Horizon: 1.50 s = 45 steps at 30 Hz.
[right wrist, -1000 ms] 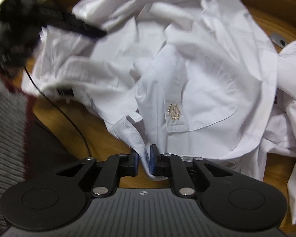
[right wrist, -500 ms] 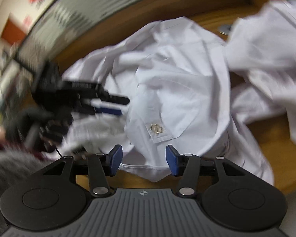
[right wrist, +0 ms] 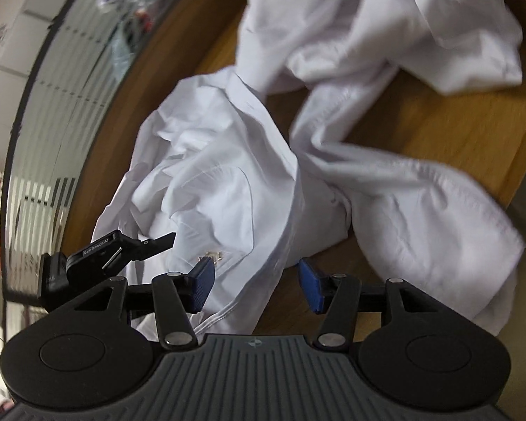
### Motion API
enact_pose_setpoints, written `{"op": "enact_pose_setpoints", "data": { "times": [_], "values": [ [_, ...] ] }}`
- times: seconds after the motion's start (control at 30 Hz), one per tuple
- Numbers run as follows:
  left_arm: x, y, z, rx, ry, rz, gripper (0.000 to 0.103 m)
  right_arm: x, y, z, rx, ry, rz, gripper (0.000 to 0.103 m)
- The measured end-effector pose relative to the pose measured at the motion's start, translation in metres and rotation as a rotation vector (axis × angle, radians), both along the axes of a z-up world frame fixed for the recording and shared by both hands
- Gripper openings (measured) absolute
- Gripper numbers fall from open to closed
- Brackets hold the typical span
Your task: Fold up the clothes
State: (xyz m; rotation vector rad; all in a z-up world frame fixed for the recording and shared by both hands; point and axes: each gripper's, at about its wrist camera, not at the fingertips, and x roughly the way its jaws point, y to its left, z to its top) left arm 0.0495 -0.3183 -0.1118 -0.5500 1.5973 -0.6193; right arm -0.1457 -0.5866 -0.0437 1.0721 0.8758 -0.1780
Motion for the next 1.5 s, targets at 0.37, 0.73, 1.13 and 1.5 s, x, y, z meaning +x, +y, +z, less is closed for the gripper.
{"op": "enact_pose_setpoints", "data": {
  "times": [0.37,0.73,1.13,1.5],
  "values": [
    [0.003,0.017,0.014,-0.078,-0.035,0.098,0.01,0.02,0.012,-0.013,0.064,-0.019,-0.023,0.003],
    [0.043,0.083,0.117,-0.138,-0.322,0.325,0.007,0.067,0.002,0.074,-0.274,-0.146,0.045,0.002],
    [0.071,0.221,0.192,-0.01,-0.577,0.683,0.007,0.113,-0.053,0.148,-0.606,-0.215,0.001,0.002],
    [0.053,0.302,0.14,0.198,-0.472,0.916,0.007,0.142,-0.088,0.115,-0.785,-0.067,-0.082,0.002]
  ]
}}
